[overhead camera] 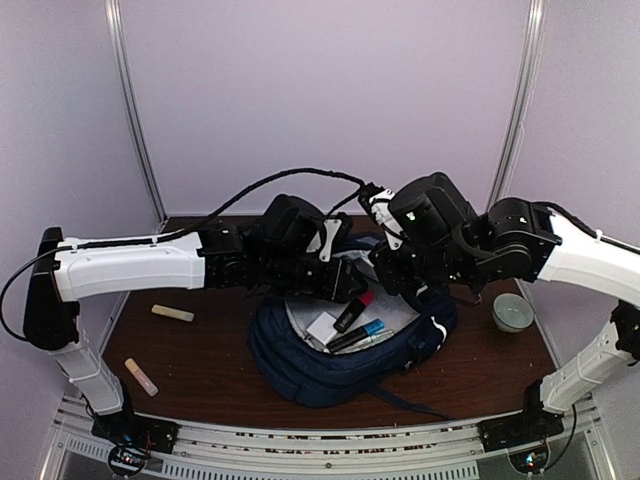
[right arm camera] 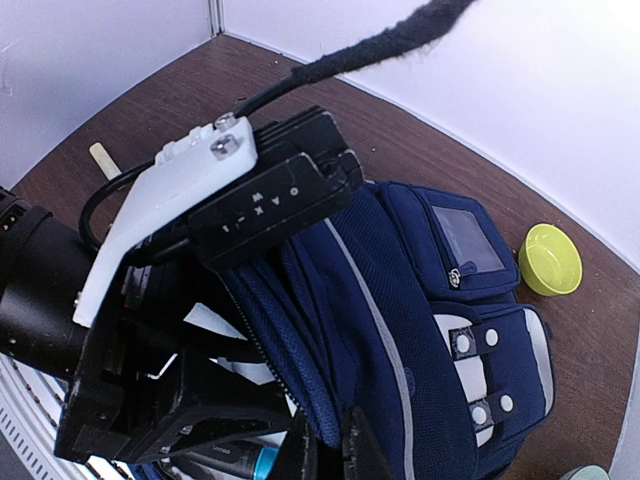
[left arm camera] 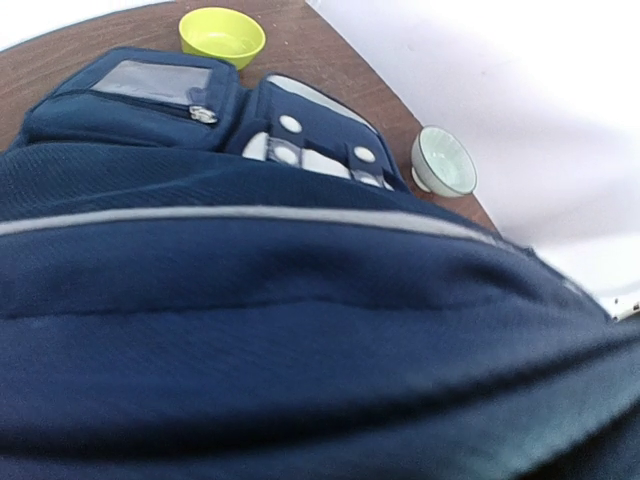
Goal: Pack the student bag
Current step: Place the pen in the second largest pocket of the bag, then pick up the pen at the center of the board.
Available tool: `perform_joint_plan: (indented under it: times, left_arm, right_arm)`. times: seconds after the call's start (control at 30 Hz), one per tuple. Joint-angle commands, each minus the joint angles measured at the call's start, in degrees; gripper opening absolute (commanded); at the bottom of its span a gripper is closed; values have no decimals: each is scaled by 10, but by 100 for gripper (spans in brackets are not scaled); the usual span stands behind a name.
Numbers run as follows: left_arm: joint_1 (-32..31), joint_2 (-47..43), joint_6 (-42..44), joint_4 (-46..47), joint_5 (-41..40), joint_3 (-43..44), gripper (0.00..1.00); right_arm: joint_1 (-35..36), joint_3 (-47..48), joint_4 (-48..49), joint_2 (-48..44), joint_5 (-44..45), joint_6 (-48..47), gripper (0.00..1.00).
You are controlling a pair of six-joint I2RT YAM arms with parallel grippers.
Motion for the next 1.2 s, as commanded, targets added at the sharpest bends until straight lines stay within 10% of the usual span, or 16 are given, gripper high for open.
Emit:
perform_joint_plan:
  times: [0.0,0.4,0.6,1.17]
  left_arm:
    - [3,8,-7,10,-26,9,54]
    - [-29,-108,0,-69,-105,-37,84]
    - [-19,-215,-37,-203,-284,-129,98]
    - [302,-295,-261,-231,-246,-311,98]
  right_arm:
    - [1,7,56,-51,41,7,0]
    - [0,4,70,-42,27,7,0]
    - [0,-18,87,-42,8,21,0]
    - [0,-104,135,-65,-14,75,0]
